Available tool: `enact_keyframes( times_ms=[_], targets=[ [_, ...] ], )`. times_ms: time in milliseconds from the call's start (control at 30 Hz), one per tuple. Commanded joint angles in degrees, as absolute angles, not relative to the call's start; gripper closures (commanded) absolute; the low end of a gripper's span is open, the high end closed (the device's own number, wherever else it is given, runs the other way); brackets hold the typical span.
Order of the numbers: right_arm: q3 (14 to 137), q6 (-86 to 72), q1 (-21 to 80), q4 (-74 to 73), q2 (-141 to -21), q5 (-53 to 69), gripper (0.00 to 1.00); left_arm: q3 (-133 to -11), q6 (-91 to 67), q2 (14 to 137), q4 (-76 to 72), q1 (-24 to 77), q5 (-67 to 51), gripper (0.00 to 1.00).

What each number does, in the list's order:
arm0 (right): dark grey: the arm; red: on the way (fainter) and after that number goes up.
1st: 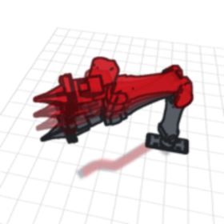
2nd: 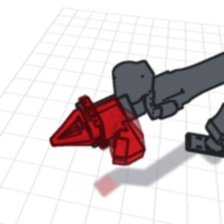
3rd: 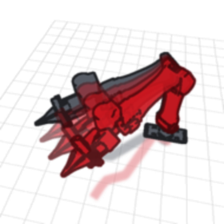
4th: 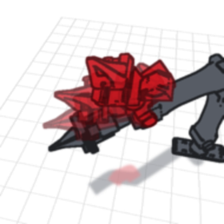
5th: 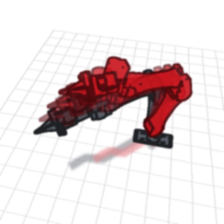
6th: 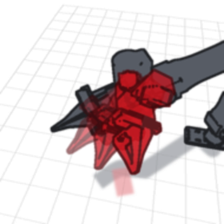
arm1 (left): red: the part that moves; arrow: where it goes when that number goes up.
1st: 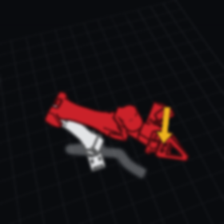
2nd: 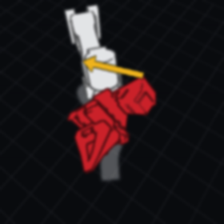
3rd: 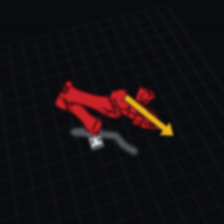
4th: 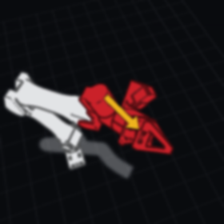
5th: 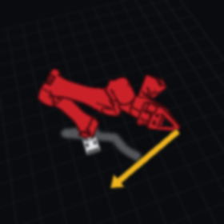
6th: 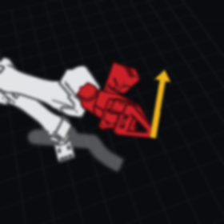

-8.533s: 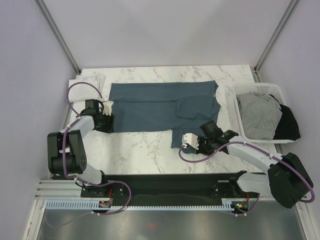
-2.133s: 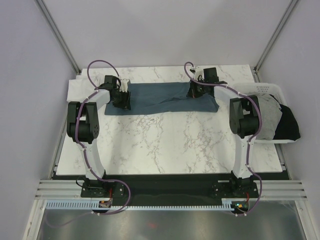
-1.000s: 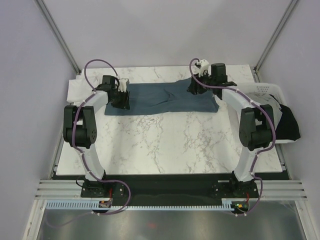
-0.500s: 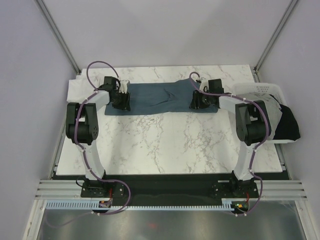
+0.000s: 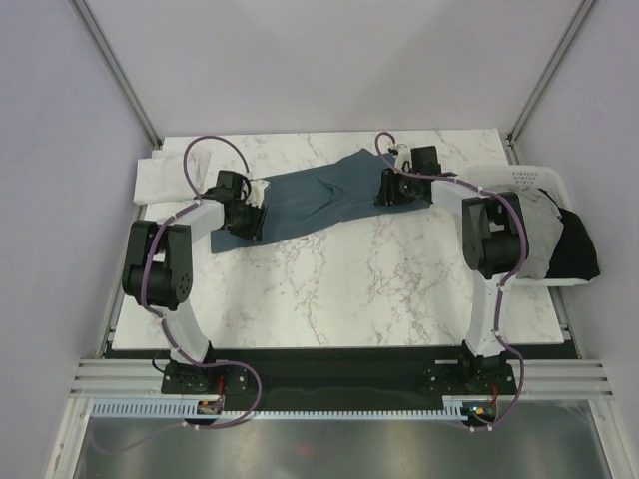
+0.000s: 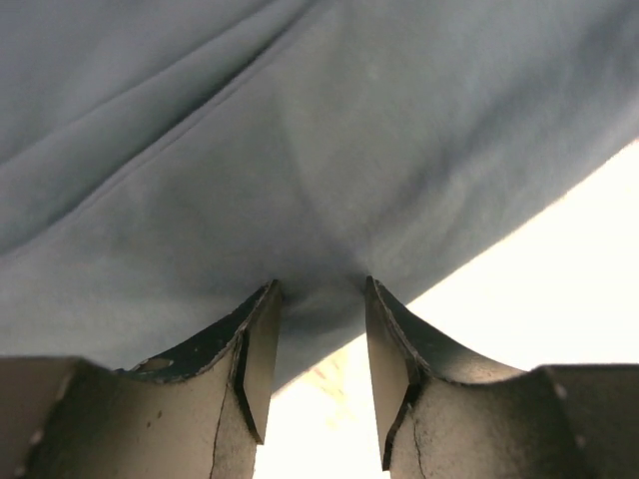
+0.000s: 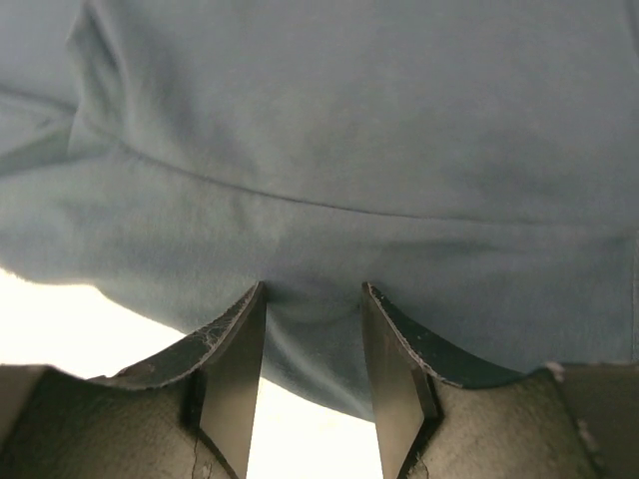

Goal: Fold and stack the t-shirts
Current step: Fold the tshirt

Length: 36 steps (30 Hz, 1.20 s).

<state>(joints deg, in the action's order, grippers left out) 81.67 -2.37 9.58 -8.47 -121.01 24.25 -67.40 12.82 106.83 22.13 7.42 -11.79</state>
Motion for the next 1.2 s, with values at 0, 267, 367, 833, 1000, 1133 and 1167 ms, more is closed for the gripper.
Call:
enact_keyframes(
  times_ms=[0,267,367,833,1000,1133,1167],
  targets=[
    [87.35,-2.37,9.67,-12.99,-125.06,22.23,0.49,-60.92,15.56,103.72,29.88,9.05,-9.22,0.53],
    [101.13,-5.89,9.67,-16.60,-132.27,21.54,0.49,-54.76,17.14,96.51,30.23,12.92,-9.93,0.55],
    [104.76,-5.71,9.67,-18.46,-133.33,20.57,0.49,-55.71,17.66,93.35,31.02,13.36,-11.24,0.57],
    [83.52,-11.42,9.67,-6.69,-109.69,21.62,0.48,-61.79,25.84,88.94,24.62,13.27,-0.26,0.55],
    [79.28,-10.38,9.67,-3.70,-110.65,21.80,0.48,-61.61,25.49,94.91,21.72,13.18,-0.18,0.56],
    [76.29,-10.72,9.67,0.26,-111.62,22.23,0.48,-61.44,26.10,98.08,19.69,13.18,2.63,0.57],
    [76.20,-10.90,9.67,2.00,-111.88,22.32,0.48,-61.35,26.36,98.52,19.08,13.18,3.07,0.56]
  ],
)
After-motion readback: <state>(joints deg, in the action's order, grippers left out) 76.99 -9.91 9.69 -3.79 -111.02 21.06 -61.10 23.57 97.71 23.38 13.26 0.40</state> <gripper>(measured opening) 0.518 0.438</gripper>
